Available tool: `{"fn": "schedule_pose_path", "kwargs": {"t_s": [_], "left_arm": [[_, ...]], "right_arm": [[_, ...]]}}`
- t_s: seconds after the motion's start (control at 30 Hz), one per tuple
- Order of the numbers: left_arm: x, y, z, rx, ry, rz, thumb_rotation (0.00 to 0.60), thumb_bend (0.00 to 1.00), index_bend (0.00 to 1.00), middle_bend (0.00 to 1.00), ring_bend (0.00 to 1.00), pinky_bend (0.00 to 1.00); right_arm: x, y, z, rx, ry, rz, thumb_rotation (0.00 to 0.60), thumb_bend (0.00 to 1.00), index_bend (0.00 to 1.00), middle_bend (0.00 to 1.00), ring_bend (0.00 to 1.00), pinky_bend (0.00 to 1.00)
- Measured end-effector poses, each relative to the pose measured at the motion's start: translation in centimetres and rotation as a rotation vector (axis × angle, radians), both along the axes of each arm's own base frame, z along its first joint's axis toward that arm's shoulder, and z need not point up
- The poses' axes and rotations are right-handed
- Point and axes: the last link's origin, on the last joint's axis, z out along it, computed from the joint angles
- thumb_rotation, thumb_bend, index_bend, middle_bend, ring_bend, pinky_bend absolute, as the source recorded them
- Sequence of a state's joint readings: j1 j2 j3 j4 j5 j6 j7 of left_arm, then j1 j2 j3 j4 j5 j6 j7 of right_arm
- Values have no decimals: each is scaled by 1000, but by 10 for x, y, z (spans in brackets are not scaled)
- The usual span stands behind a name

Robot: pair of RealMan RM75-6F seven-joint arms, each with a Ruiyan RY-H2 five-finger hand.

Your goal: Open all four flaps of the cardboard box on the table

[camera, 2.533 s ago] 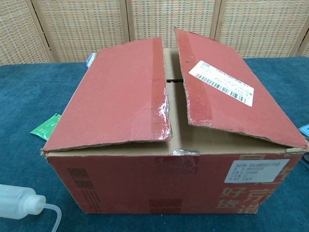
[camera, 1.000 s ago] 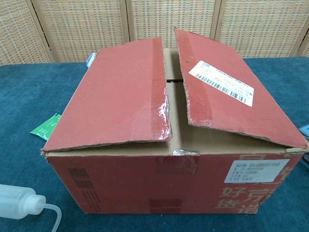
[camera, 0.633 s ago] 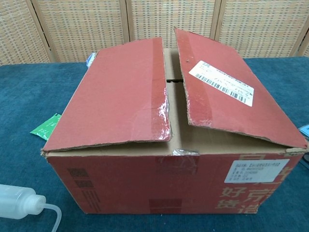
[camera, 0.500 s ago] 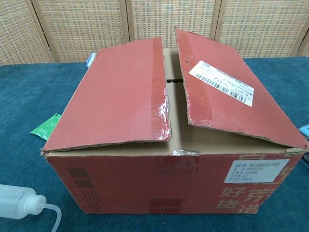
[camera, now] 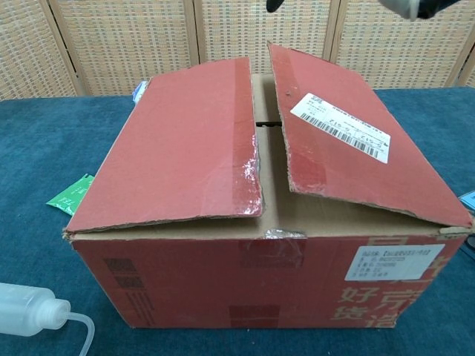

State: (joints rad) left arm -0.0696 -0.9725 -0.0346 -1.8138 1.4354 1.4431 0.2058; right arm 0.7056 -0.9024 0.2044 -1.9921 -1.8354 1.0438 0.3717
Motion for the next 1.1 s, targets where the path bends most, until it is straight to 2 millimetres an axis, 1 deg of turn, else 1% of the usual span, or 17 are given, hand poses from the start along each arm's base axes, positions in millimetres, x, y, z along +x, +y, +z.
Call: {"fn": "schedule_pose_path", "kwargs": {"t_s": [0.23,0.5,0.83,1.1], "left_arm": [[-2,2,-2,-9,6,12,600,323,75,0,0,0],[-1,5,-6,-19,9,13,600,324,75,0,0,0],[-5,6,-6,-17,10,31,600,325,75,0,0,0],[-7,6,-5,-11,9,39,600,325,75,0,0,0]], "right_arm": [[7,-8,-18,-25,64,14,600,878,288,290,7,43],[9,-12,-34,-19,114,14,600,878,293,293,7,43],[5,-17,-51,-21,178,9,600,878,299,296,7,43],[0,-21,-59,-39,215,3,600,878,309,303,7,43]]}}
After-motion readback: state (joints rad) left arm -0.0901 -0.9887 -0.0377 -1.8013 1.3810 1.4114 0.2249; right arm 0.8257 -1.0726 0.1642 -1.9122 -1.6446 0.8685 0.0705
